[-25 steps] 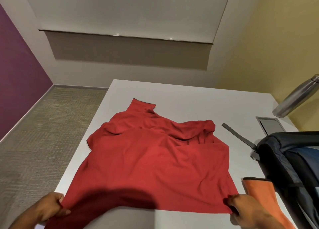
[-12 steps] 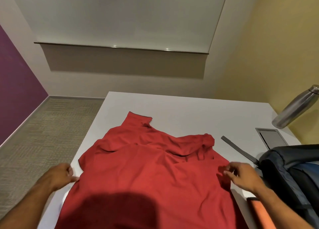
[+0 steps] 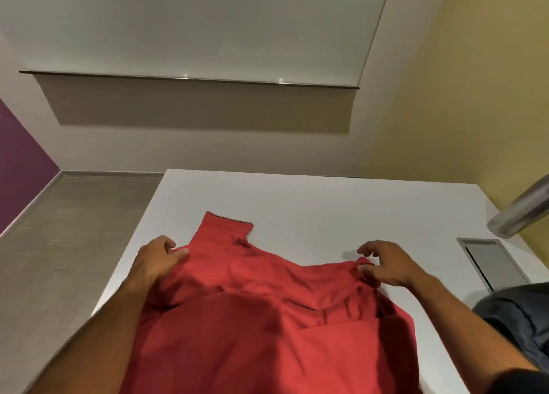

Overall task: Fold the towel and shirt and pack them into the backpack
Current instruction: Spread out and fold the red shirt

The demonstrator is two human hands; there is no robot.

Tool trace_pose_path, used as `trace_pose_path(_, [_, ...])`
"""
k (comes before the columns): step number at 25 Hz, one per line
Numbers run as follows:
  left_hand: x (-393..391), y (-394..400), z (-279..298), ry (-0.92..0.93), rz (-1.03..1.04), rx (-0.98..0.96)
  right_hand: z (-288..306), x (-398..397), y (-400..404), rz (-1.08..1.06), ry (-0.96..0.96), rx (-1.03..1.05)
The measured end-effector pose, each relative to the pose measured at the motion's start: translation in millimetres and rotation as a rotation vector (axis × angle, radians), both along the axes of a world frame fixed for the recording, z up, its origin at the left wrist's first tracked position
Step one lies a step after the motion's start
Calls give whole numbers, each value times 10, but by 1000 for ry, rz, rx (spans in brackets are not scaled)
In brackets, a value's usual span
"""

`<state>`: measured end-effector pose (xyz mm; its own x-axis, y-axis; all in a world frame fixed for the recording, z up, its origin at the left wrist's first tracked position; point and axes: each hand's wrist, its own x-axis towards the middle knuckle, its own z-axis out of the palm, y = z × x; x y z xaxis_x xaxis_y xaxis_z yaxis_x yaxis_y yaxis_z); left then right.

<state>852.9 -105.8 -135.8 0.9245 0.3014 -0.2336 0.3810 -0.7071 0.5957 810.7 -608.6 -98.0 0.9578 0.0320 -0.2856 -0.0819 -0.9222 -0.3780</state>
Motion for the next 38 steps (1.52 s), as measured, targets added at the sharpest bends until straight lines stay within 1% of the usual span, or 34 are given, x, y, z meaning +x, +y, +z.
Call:
trace_pose_path(4, [332, -67, -287, 67, -2, 72, -132, 263, 60, 58, 186, 1])
trace_pose_path(7, [567, -111, -465, 144, -14, 121, -225, 416, 83, 129, 307, -50])
trace_pose_path(10, [713, -257, -534, 181, -8, 164, -300, 515, 91, 151, 394, -59])
trace_pose_path(14, [804, -377, -584, 248, -9, 249, -417, 548, 98, 166, 430, -113])
trace_pose_path(16, [811, -394, -621, 256, -26, 294, -453, 538, 117, 180, 349, -139])
trace_pose_path(18, [817, -380, -651, 200, -23, 287, -412, 554, 132, 145, 232, 46])
trace_pose_path(19, [824, -361, -647, 147, -5, 246, -352, 563, 143, 128, 216, 153])
trace_pose_path(20, [837, -333, -621, 87, 24, 189, -272, 576, 149, 116, 227, 246])
trace_pose_path(22, [866, -239, -519, -38, 109, 47, -137, 606, 120, 91, 319, 333])
trace_pose_path(24, [905, -105, -383, -152, 205, -43, -5, 611, 64, 78, 502, 290])
trace_pose_path(26, [941, 41, -262, -229, 253, -47, 118, 594, 25, 136, 713, 140])
trace_pose_path(28, [971, 166, -159, -277, 288, -61, 220, 589, -21, 167, 835, 57])
trace_pose_path(29, [994, 233, -125, -298, 314, -65, 241, 605, -68, 157, 845, 26])
trace_pose_path(31, [1045, 360, -86, -334, 351, -91, 308, 627, -172, 147, 794, -51])
trace_pose_path(33, [1078, 456, -44, -371, 364, -186, 422, 696, -290, 109, 759, 2])
trace_pose_path(35, [1094, 485, 32, -391, 346, -240, 448, 859, -411, 42, 670, -39])
trace_pose_path(36, [1107, 473, 82, -413, 329, -208, 440, 962, -464, 1, 542, -105])
trace_pose_path(37, [1148, 471, 111, -442, 307, -167, 395, 1065, -520, -49, 355, -203])
trace_pose_path(38, [1197, 451, 146, -471, 297, -126, 339, 1149, -547, -108, 116, -292])
